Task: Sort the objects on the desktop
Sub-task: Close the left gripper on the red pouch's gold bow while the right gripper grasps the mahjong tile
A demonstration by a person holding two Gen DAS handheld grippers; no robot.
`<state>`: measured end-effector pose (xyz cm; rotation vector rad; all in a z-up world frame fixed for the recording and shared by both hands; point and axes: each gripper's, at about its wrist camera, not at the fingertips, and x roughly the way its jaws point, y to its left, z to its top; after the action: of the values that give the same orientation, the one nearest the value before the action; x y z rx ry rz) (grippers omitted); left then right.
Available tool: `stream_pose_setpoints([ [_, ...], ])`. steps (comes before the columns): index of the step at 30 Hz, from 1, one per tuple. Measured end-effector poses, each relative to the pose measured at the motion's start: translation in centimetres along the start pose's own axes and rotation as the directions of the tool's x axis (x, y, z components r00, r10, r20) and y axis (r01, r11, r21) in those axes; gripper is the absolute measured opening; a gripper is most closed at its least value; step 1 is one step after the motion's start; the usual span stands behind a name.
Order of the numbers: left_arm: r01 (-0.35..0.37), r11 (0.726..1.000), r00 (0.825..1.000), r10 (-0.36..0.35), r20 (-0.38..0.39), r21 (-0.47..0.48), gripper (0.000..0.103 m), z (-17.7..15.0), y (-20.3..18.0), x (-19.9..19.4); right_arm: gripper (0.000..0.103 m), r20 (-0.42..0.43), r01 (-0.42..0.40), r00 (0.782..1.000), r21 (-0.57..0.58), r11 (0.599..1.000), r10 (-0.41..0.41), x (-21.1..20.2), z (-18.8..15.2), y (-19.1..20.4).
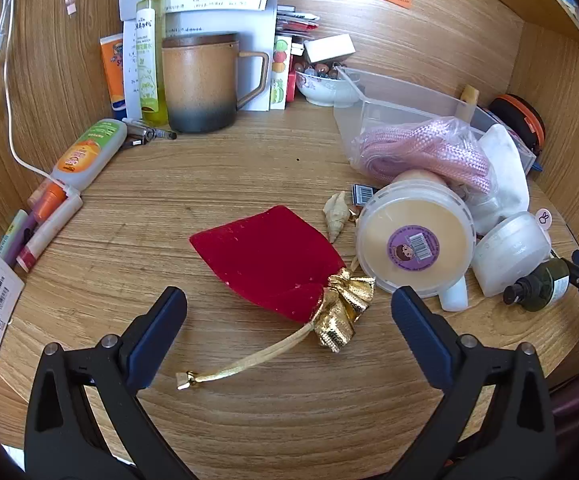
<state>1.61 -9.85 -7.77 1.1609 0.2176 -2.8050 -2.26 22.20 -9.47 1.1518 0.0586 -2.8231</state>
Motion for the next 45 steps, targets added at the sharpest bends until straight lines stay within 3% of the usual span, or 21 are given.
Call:
stream_pose_setpoints([
  [15,-0.081,0.996,0.996,0.081,-0.021,0.025,0.103,1.2,0.4,2.2,0.076,-0.020,-0.042,0.999,-0.060,0.997,0.041,1.7,0.1,0.7],
  [21,-0.104,0.994,0.994,0.104,-0.008,0.019,0.103,1.5,0.8,2.3,0.064,-0.017,-0.057,0.998,-0.078,0.995,0.056,1.7,0.4,0.8],
  [23,-0.108,0.994,0.994,0.108,-0.004,0.029,0.097,1.6,0.7,2.3,0.059,-0.017,-0.064,0.998,-0.083,0.995,0.063,1.8,0.4,0.9],
  [25,-0.095,0.995,0.995,0.096,-0.016,0.038,0.083,1.7,0.7,2.5,0.056,-0.015,-0.069,0.998,-0.088,0.994,0.068,1.8,0.5,1.0],
  [29,-0.091,0.995,0.996,0.092,-0.011,0.049,0.076,2.0,0.6,2.7,0.053,-0.014,-0.074,0.997,-0.091,0.993,0.073,1.8,0.5,1.2],
  [37,-0.097,0.994,0.995,0.097,-0.002,0.042,0.051,2.5,0.4,3.0,0.038,-0.009,-0.088,0.996,-0.110,0.990,0.087,1.6,0.6,1.6],
  [39,-0.086,0.996,0.996,0.086,0.001,0.026,0.050,2.6,0.6,2.9,0.037,-0.010,-0.089,0.996,-0.111,0.990,0.088,1.7,0.6,1.6],
  [45,-0.094,0.995,0.996,0.094,0.011,0.014,0.041,2.7,1.0,2.9,0.024,-0.012,-0.089,0.996,-0.110,0.990,0.088,1.8,0.8,1.5],
])
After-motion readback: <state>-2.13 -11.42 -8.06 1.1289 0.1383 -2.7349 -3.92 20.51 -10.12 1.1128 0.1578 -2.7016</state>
